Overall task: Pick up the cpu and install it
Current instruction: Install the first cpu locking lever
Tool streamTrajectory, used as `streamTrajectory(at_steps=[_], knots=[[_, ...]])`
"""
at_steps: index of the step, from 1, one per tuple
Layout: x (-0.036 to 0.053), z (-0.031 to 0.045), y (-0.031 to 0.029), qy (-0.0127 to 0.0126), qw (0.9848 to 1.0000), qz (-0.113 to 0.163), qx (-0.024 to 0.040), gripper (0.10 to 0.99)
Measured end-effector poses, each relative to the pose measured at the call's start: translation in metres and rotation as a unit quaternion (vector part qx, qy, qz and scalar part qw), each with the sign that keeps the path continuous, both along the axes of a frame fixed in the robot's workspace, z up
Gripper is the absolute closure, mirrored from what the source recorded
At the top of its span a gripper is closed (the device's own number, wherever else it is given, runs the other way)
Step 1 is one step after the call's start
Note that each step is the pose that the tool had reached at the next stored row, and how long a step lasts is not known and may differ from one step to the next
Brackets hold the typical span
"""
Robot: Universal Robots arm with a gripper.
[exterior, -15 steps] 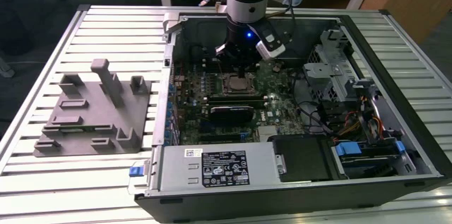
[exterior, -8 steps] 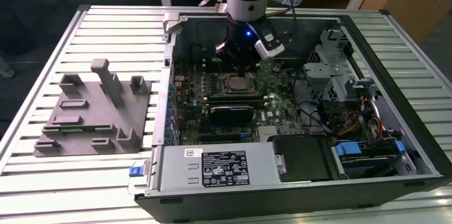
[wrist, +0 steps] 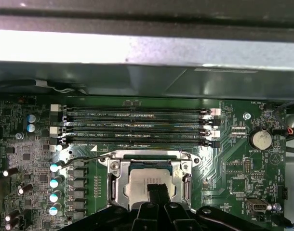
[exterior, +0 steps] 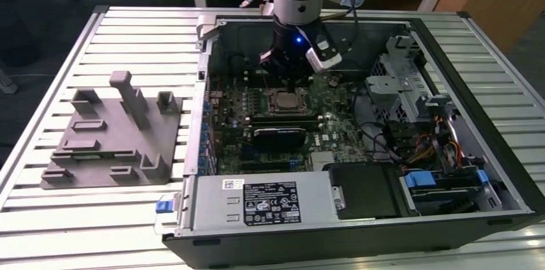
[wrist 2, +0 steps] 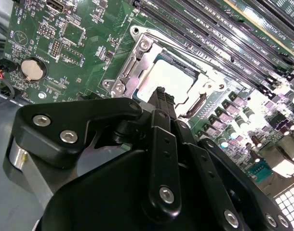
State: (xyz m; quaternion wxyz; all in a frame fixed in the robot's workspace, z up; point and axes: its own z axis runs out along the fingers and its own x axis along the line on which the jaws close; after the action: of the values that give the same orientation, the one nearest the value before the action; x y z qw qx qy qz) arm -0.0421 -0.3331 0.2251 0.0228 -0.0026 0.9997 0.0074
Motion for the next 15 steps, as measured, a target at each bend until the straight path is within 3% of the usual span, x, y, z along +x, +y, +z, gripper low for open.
streamTrajectory(at_steps=[7,15], knots=[[-0.0006,0.0000,0.0000,0.0000,1.0000,-0.001,-0.0001,0.980],[-0.0074,0.0000,0.0000,0.0000,1.0000,-0.001,0.0000,0.980]])
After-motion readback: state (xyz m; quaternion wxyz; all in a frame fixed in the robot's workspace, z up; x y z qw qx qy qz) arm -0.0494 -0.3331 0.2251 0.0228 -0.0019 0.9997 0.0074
